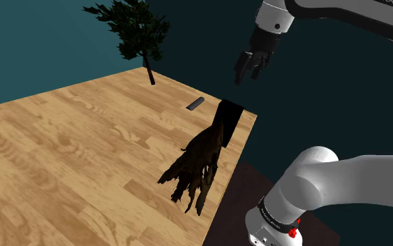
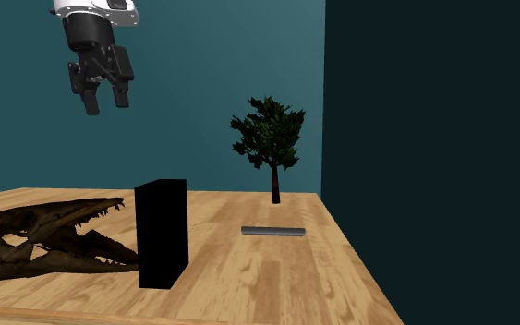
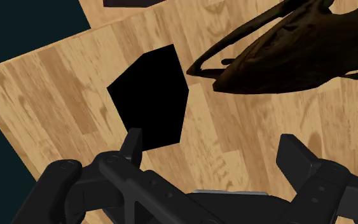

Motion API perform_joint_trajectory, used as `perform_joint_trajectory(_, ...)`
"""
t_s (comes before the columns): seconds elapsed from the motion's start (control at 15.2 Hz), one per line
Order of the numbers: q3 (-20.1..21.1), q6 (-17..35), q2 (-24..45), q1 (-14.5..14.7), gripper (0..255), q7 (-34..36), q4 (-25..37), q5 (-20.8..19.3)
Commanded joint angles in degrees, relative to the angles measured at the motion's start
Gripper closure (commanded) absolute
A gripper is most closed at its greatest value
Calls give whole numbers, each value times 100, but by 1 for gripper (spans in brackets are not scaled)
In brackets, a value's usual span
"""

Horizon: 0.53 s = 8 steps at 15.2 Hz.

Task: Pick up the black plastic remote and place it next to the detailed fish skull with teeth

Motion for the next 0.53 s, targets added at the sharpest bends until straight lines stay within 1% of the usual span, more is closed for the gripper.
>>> perform_joint_trajectory(0.0,0,0,0,0,0,0,0,0)
perform_joint_trajectory(0.46,354,1262,1046,-424,0,1175,-191,23)
